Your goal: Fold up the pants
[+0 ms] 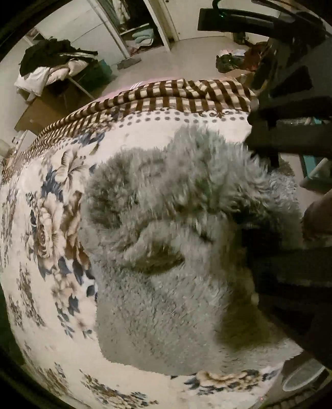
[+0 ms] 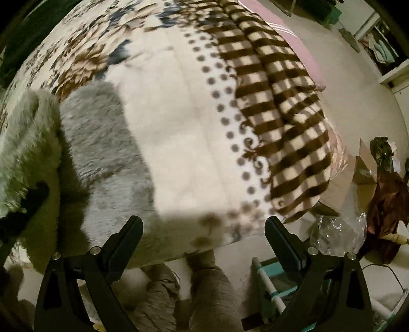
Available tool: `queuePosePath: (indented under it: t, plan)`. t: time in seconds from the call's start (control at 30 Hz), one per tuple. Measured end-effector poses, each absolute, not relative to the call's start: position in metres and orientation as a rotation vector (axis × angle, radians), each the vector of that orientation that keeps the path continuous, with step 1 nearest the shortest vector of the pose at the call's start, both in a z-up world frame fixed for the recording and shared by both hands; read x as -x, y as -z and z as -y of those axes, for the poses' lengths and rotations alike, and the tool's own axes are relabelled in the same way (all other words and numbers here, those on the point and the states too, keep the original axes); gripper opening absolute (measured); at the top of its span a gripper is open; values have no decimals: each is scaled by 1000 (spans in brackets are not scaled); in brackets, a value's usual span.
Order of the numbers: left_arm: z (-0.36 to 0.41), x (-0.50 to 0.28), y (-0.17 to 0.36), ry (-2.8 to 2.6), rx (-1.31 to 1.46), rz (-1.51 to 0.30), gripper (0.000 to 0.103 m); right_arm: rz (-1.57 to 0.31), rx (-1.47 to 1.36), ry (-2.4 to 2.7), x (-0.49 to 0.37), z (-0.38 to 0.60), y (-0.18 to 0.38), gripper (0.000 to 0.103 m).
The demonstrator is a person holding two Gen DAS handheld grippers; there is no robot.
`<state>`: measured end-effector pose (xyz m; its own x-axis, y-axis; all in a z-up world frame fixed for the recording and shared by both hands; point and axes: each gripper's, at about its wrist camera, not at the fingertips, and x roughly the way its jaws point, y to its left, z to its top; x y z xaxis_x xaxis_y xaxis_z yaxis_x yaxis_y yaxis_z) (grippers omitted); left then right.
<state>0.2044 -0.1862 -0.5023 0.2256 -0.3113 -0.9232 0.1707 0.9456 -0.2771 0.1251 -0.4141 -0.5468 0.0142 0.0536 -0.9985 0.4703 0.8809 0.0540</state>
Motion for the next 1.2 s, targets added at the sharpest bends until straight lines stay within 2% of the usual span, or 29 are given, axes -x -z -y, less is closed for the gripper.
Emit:
queuePosePath:
  t: [0.03,0.07,0.1,0.2,0.33,0.43,0.63,0.73,0.77,0.8,0.83,0.87,1.0,1.13,1.17,1.2]
  plan:
    - [184,-204,499,334,137,-1305,51,-1530,-439,331,-124,419,547,98]
    - [182,-203,493,336,148,-1303,67,-1521,-450,320,-124,422,545,98]
    - [179,-202,484,335,155,-1304,78,-1514,-460,309,-125,423,543,98]
    - [165,-196,470,302,170,-1297,84,-1485,-515,249,-134,423,533,98]
    - [115,-197,441,144,169,-1247,85,-1446,-548,122,-164,407,512,98]
    - [78,-205,438,-11,135,-1225,85,-1420,-549,14,-197,382,501,98]
    - [12,-217,470,-187,170,-1283,85,-1437,-597,-155,-244,322,494,98]
    - [0,-215,483,-208,202,-1310,85,-1522,-584,-152,-256,294,518,98]
    - [-4,-214,486,-210,219,-1317,85,-1555,-573,-142,-258,289,528,88]
    - [-6,-213,487,-207,234,-1325,85,-1575,-571,-125,-259,287,536,52]
    - [-7,-213,488,-201,247,-1329,85,-1591,-567,-87,-258,287,544,34]
    - [-6,-213,488,-192,257,-1331,85,-1588,-576,-64,-257,290,545,23]
    - [-2,-217,489,-149,269,-1329,85,-1466,-607,28,-236,327,514,19]
    - [10,-228,492,-99,261,-1331,85,-1453,-640,126,-208,367,499,19]
    - [14,-233,495,-83,261,-1332,85,-1469,-638,139,-203,375,503,21]
    - [17,-237,497,-66,264,-1335,85,-1500,-641,138,-200,380,511,31]
